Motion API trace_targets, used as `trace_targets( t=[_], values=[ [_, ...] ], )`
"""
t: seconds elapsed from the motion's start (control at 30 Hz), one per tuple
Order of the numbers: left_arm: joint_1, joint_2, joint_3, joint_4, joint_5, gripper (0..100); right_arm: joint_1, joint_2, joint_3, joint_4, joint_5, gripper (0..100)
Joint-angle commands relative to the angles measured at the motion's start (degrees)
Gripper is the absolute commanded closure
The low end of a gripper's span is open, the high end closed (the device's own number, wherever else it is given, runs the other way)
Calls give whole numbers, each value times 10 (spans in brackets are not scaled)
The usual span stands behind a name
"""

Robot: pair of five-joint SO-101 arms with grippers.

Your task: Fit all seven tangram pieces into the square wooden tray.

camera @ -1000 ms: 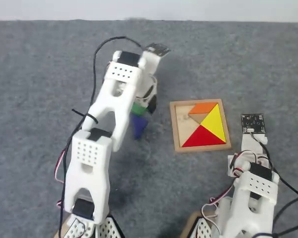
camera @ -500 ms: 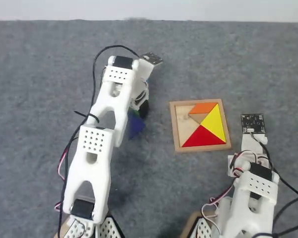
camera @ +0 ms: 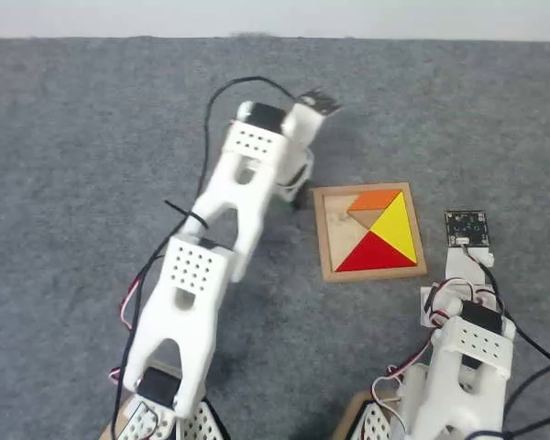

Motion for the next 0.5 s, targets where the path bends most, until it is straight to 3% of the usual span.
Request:
trace_targets(
  t=[0.0,0.27,0.47],
  values=[
    [56,-74,-24,16,60,906,-8,-15,-4,-15,11,989],
    [130,-56,-25,1,180,906,-8,-15,-4,-15,11,989],
    [132,-32,-25,-22,200,906,-8,-15,-4,-15,11,989]
  ],
)
